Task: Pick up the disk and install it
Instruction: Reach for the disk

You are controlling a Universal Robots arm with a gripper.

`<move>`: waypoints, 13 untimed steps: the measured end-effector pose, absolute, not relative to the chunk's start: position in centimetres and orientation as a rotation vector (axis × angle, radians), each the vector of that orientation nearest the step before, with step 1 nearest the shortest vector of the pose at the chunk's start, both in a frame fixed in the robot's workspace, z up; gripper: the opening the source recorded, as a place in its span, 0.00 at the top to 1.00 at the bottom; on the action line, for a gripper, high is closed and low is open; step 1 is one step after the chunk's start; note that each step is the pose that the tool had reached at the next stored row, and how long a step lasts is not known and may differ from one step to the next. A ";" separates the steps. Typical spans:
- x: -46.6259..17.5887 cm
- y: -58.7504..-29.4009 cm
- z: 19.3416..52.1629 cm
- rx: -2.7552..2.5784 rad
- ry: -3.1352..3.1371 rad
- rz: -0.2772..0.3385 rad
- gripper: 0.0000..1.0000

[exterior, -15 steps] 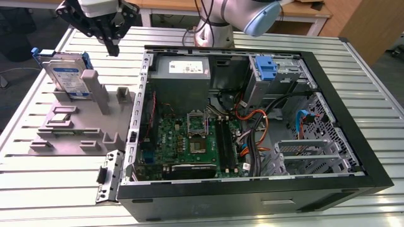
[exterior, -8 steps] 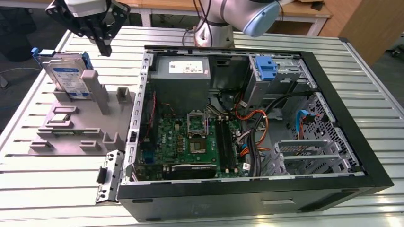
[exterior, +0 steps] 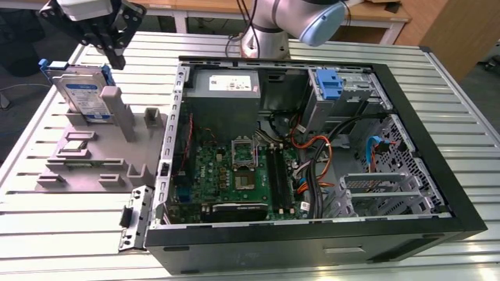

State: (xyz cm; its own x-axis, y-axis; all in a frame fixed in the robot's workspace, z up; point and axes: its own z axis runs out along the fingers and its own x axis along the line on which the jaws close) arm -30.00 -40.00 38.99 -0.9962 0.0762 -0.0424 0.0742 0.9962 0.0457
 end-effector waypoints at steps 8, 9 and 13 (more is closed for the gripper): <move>-32.2 -40.0 38.9 0.117 3.094 0.068 0.89; -32.6 -40.0 38.8 0.117 3.094 0.068 0.89; -33.7 -40.0 38.8 0.117 3.094 0.068 0.89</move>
State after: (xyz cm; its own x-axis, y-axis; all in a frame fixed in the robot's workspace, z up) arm -33.70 -39.99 38.78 -0.9962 0.0762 -0.0425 0.0743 0.9962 0.0457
